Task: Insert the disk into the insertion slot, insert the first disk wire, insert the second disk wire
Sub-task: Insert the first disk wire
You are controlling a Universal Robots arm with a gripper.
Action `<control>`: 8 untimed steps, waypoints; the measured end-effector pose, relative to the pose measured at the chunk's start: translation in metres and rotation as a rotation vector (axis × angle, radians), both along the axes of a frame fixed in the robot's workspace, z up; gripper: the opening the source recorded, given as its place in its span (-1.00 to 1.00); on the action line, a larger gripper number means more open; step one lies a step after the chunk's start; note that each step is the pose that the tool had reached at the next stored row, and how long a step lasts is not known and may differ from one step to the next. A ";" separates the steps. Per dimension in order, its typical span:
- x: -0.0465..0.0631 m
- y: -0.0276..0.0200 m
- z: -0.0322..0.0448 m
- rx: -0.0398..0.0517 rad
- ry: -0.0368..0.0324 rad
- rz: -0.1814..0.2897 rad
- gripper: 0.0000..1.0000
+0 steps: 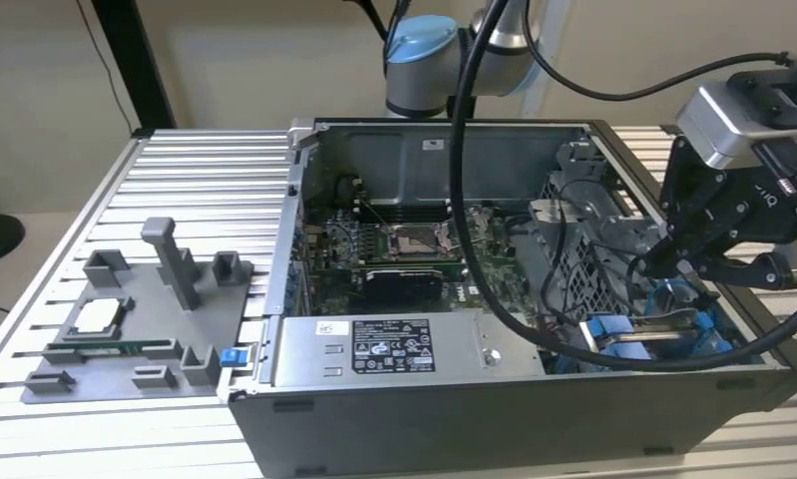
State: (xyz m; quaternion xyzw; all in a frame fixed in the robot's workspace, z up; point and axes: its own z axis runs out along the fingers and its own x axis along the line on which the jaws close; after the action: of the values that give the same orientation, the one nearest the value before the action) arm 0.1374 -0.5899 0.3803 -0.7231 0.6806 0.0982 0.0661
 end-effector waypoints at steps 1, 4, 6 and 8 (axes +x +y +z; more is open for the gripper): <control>0.000 -0.0012 -0.0002 -0.0011 0.0000 0.001 -1.00; 0.001 -0.0047 -0.0009 -0.0058 0.0000 0.003 -1.00; 0.002 -0.0069 -0.0015 -0.0098 0.0000 0.005 -1.00; 0.003 -0.0088 -0.0020 -0.0141 0.0000 0.007 -1.00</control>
State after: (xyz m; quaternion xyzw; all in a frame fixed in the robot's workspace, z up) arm 0.1400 -0.5987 0.3783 -0.7258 0.6788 0.0937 0.0606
